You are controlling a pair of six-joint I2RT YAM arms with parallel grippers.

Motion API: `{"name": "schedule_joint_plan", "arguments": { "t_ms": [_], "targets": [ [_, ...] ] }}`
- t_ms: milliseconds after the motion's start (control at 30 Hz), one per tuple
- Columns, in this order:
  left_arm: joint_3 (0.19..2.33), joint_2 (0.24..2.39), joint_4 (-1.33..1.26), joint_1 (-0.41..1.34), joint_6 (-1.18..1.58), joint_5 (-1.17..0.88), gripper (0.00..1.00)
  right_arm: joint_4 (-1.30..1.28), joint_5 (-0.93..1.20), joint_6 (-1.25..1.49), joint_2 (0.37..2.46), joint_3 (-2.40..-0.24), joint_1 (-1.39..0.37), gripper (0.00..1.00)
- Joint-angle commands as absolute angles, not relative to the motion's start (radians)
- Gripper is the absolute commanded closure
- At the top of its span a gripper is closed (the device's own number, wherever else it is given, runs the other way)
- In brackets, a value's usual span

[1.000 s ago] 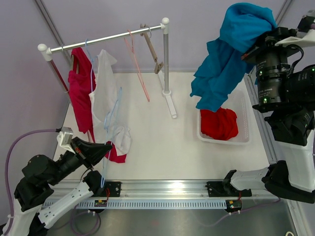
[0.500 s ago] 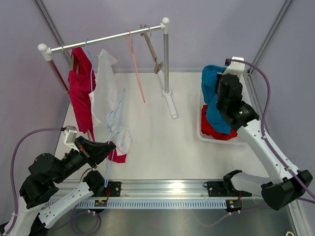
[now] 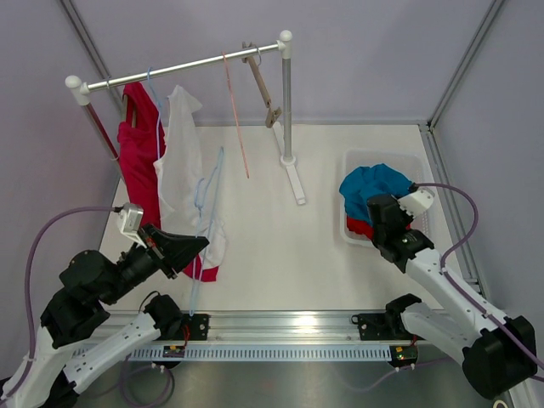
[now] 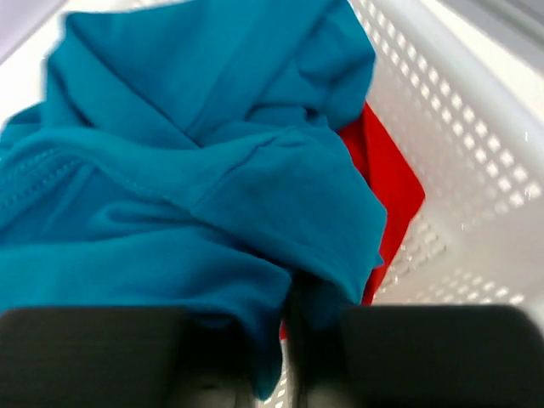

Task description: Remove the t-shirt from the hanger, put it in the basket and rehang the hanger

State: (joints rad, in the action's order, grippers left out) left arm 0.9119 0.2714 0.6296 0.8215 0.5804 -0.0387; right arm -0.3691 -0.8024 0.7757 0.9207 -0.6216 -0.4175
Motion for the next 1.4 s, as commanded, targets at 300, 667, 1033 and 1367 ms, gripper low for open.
{"name": "schedule_joint_plan", "arguments": {
  "t_ms": [300, 667, 1033, 1367],
  "targets": [
    [0.969, 0.351, 0.489, 0.822, 0.604, 0.066, 1.0, -0.578, -0.596, 0.698, 0.528, -0.785, -0.414, 0.17],
    [0.991, 0.406, 0.414, 0.824, 0.611, 0.184, 1.0, -0.395, 0.087, 0.647, 0.617, -0.933, -0.478, 0.18],
    [1.011, 0.586, 0.272, 0.821, 0.632, 0.221, 1.0, -0.278, -0.44, 0.384, 1.004, -1.293, -1.271, 0.26],
    [1.049, 0.646, 0.233, 0.816, 0.681, 0.285, 1.0, -0.348, -0.595, 0.273, 1.377, -1.537, -1.422, 0.29]
  ]
}}
